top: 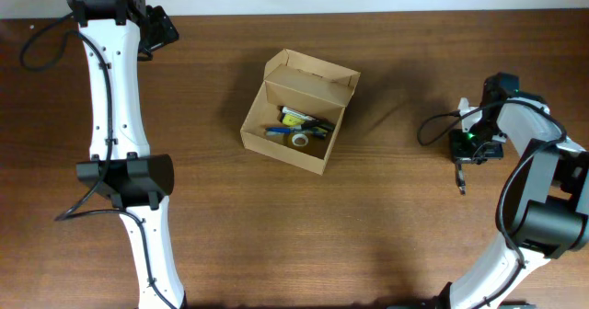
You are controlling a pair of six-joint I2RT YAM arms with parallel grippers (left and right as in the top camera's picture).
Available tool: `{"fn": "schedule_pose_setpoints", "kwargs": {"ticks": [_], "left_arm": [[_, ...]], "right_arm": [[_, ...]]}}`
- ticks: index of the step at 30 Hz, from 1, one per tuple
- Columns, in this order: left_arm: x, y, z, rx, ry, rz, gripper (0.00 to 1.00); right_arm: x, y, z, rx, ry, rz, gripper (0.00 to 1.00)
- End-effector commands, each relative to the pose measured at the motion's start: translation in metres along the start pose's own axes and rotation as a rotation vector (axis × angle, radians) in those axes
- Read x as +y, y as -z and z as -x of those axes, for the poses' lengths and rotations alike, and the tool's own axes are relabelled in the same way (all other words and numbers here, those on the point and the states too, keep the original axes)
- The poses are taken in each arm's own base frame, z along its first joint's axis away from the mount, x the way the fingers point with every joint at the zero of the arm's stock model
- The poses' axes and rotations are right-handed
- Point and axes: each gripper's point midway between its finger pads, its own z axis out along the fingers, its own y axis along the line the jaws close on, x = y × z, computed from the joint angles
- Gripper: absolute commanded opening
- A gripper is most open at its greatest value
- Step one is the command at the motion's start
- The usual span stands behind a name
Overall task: Pack container
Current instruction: 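Grasp the black ballpoint pen with the right gripper, then lower the black pen into the box and open the right gripper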
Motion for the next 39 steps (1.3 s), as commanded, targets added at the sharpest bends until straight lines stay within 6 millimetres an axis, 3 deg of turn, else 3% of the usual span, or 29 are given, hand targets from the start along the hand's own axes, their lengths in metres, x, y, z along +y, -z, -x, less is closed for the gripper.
{"fn": "schedule_pose_setpoints", "kwargs": {"ticks": [1,6,12,15,19,23,26,30,34,39], "left_arm": [[0.004,-0.003,0.002,-0.001,-0.005,0.014,1.00],[0.004,-0.003,0.002,-0.002,-0.005,0.014,1.00],[0.004,-0.003,0.002,-0.001,-0.005,0.014,1.00],[0.004,-0.003,0.002,-0.001,-0.005,0.014,1.00],[0.004,-0.003,0.002,-0.001,-0.005,0.014,1.00],[0.004,-0.003,0.002,-0.002,-0.005,0.014,1.00],[0.004,-0.003,0.002,-0.001,-0.005,0.014,1.00],[0.004,-0.003,0.002,-0.002,-0.005,0.014,1.00],[0.004,-0.003,0.002,-0.002,-0.005,0.014,1.00],[0.004,-0.003,0.002,-0.002,-0.005,0.014,1.00]], "right_arm": [[0.013,-0.014,0.004,0.004,-0.011,0.095,0.04],[0.018,0.018,0.032,-0.081,-0.004,0.141,0.04],[0.028,0.096,0.076,-0.216,0.039,0.160,0.04],[0.047,0.143,0.097,-0.297,0.101,0.144,0.04],[0.103,0.207,0.119,-0.427,0.278,0.124,0.04],[0.183,0.243,0.123,-0.520,0.528,0.129,0.04],[0.248,0.243,0.109,-0.530,0.766,0.140,0.04],[0.324,0.223,0.081,-0.492,1.077,0.156,0.04],[0.361,0.199,0.066,-0.445,1.209,0.168,0.04],[0.378,0.163,0.065,-0.377,1.263,0.176,0.04]]}}
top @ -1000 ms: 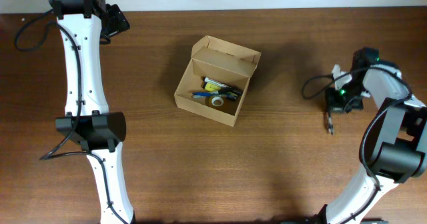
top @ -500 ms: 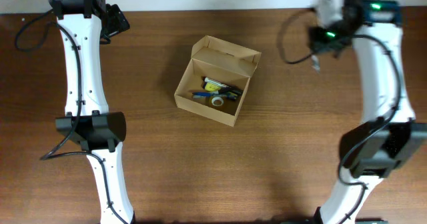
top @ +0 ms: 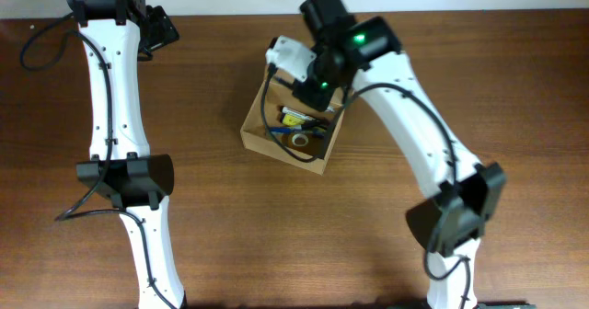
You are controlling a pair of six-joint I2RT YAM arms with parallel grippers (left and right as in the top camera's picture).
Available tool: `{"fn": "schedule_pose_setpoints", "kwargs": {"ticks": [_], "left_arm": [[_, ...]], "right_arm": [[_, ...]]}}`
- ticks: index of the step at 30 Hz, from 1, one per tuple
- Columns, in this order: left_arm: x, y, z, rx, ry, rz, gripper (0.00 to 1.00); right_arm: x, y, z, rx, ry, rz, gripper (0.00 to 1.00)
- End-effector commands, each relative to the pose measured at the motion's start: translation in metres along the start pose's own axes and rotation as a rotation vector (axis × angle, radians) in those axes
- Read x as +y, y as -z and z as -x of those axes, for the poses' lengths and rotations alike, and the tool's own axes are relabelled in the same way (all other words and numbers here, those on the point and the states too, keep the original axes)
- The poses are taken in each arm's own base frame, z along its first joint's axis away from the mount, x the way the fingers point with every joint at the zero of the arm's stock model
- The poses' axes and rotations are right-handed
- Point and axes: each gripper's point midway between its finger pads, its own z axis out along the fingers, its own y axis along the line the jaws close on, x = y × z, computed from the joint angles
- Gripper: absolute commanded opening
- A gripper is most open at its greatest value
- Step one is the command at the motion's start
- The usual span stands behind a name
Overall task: Pack container
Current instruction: 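Lower the black pen into the box and open the right gripper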
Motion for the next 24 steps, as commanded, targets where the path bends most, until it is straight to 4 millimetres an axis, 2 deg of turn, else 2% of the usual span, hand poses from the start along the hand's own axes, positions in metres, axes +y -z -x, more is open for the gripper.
{"fn": "schedule_pose_setpoints", "kwargs": {"ticks": [1,7,14,18,24], "left_arm": [[0.004,-0.003,0.002,-0.001,-0.005,0.014,1.00],[0.004,-0.003,0.002,-0.001,-0.005,0.014,1.00],[0.004,-0.003,0.002,-0.002,-0.005,0.014,1.00],[0.004,-0.003,0.002,-0.001,-0.005,0.014,1.00],[0.004,-0.003,0.002,-0.001,-0.005,0.014,1.00]], "right_arm": [[0.004,-0.035,-0.006,0.045,0.049,0.054,0.04],[0.023,-0.080,-0.018,0.124,0.053,0.142,0.04],[0.031,-0.115,-0.026,0.168,0.030,0.178,0.05],[0.031,-0.124,-0.031,0.182,0.021,0.186,0.12],[0.027,-0.130,-0.032,0.187,0.024,0.168,0.12]]}}
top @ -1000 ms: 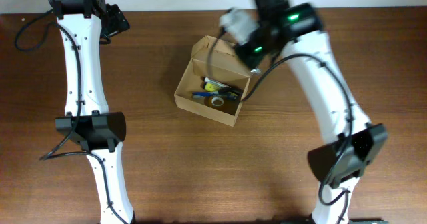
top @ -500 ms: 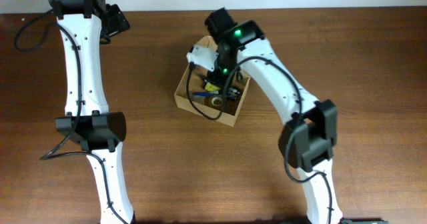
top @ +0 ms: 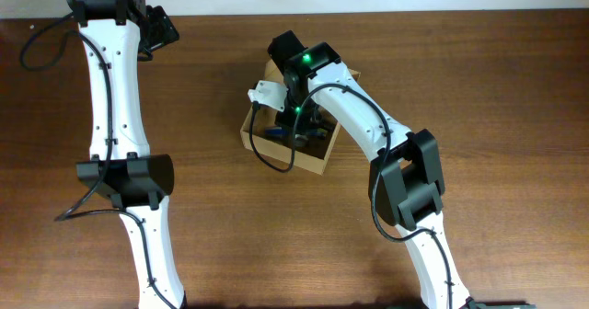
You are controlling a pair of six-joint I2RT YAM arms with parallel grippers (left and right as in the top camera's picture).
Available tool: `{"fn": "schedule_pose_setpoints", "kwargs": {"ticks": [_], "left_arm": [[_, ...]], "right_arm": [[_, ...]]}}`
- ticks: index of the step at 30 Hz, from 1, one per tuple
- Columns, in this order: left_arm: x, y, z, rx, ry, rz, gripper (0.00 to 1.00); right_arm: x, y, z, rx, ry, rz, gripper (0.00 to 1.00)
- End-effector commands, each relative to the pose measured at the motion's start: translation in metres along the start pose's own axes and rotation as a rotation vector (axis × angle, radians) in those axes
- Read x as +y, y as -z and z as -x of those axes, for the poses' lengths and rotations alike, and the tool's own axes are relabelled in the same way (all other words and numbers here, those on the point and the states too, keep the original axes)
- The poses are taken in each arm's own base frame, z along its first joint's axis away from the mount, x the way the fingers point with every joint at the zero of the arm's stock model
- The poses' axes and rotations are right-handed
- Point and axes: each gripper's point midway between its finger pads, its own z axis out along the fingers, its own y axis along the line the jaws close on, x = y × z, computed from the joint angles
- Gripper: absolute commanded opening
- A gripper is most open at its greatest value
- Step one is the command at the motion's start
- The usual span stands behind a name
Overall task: Pack container
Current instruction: 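Lower the black pen into the box and open the right gripper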
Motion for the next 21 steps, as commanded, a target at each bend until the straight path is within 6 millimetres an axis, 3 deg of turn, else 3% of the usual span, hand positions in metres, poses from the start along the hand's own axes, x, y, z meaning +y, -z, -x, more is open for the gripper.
{"fn": "schedule_pose_setpoints", "kwargs": {"ticks": [1,7,13,18,21], "left_arm": [[0.004,-0.003,0.002,-0.001,-0.005,0.014,1.00],[0.004,-0.003,0.002,-0.001,-0.005,0.014,1.00],[0.004,-0.003,0.002,-0.001,-0.005,0.014,1.00],[0.004,-0.003,0.002,-0.001,-0.005,0.014,1.00],[0.004,-0.003,0.002,-0.001,-0.005,0.014,1.00]], "right_arm": [[-0.003,-0.006,0.003,0.000,-0.011,-0.010,0.12],[-0.006,-0.010,0.004,-0.003,-0.066,-0.018,0.12],[-0.007,0.012,0.013,-0.045,-0.125,-0.049,0.31],[-0.020,0.059,0.015,-0.071,-0.183,-0.189,0.36],[-0.032,0.101,0.020,-0.126,-0.249,-0.292,0.38]]}}
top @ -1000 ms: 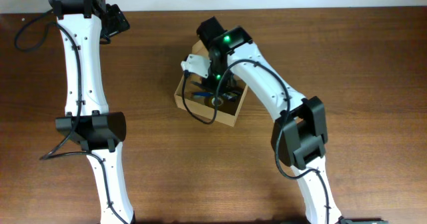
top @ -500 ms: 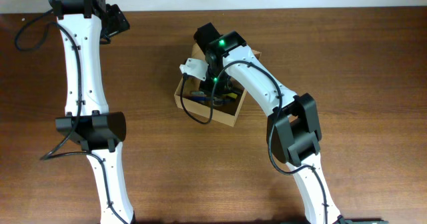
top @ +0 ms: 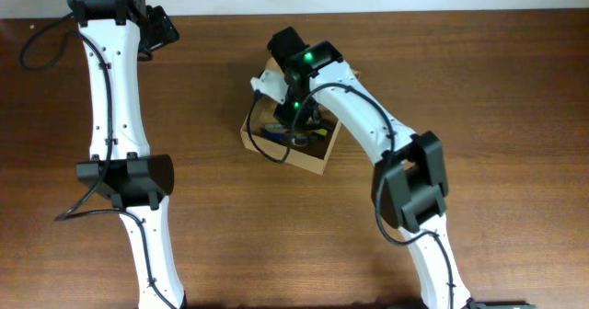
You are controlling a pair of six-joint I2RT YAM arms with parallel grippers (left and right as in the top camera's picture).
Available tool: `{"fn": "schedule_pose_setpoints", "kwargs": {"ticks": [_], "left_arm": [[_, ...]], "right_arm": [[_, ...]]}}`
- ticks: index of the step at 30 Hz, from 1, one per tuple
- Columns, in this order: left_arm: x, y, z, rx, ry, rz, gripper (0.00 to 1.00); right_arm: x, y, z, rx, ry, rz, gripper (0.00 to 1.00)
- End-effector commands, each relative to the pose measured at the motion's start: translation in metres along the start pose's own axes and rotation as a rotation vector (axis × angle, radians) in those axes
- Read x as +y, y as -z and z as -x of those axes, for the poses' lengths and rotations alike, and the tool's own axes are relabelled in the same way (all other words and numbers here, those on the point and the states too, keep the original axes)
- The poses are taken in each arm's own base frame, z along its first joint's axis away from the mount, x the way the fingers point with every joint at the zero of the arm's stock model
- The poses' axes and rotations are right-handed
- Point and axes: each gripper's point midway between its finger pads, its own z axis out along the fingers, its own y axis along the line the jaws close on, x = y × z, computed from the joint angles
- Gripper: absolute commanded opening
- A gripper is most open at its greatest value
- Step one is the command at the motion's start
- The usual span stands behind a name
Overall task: Pack container
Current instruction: 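Lower the black pen into the box and open the right gripper, then retract the right gripper up and away from the box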
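The open cardboard box (top: pixel 314 165) sits at the table's middle, its flaps standing up at the back. My right arm reaches over it from the right, and its wrist covers most of the inside. The right gripper (top: pixel 299 118) points down into the box; its fingers are hidden, so I cannot tell whether they hold anything. Blue (top: pixel 272 131) and yellow (top: pixel 319 134) items show on the box floor beside the wrist. My left gripper (top: pixel 162 28) is far off at the back left corner, too dark to tell its state.
The left arm (top: pixel 115 116) stretches along the table's left side, from the front edge to the back. A black cable (top: pixel 262 148) from the right wrist hangs over the box's left front wall. Brown table surface (top: pixel 515 116) surrounds the box.
The right wrist has shifted slightly toward the back of the box and its white part sits higher over the left flap. The box and left arm have not moved.
At first my right gripper was at the table's right side, over a small dark thing, and the box stood uncovered. Then the arm was over the box's back flap and the dark thing was gone from the table. Since then the wrist has stayed down in the box.
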Motion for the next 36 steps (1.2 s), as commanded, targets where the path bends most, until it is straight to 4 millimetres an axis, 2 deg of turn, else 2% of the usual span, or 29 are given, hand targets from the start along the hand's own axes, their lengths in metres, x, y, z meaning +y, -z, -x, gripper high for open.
{"fn": "schedule_pose_setpoints", "kwargs": {"ticks": [1,5,9,14,20,24,27,32,34,36], "left_arm": [[0.004,-0.003,0.002,-0.001,-0.005,0.014,1.00],[0.004,-0.003,0.002,-0.002,-0.005,0.013,1.00],[0.003,-0.003,0.002,-0.002,-0.005,0.013,1.00],[0.004,-0.003,0.002,-0.001,-0.005,0.014,1.00],[0.004,-0.003,0.002,-0.001,-0.005,0.014,1.00],[0.003,-0.003,0.002,-0.002,-0.005,0.013,1.00],[0.003,-0.003,0.002,-0.001,-0.005,0.013,1.00],[0.003,-0.003,0.003,-0.005,-0.003,0.011,1.00],[0.000,-0.003,0.005,-0.015,0.001,-0.002,1.00],[-0.008,-0.003,0.013,-0.046,0.011,-0.036,1.00]], "right_arm": [[-0.025,0.096,0.024,-0.163,-0.109,-0.187,0.40],[-0.041,0.156,0.023,-0.268,-0.185,-0.247,0.41],[-0.061,0.213,0.003,-0.336,-0.266,-0.337,0.41],[-0.089,0.280,-0.038,-0.426,-0.388,-0.439,0.45],[-0.129,0.321,-0.100,-0.462,-0.594,-0.523,0.45],[-0.156,0.328,-0.134,-0.491,-0.727,-0.520,0.45],[-0.172,0.324,-0.155,-0.486,-0.837,-0.515,0.52],[-0.180,0.291,-0.176,-0.394,-0.913,-0.447,0.55],[-0.182,0.267,-0.182,-0.336,-0.932,-0.407,0.57],[-0.181,0.249,-0.184,-0.300,-0.937,-0.373,0.62]]}}
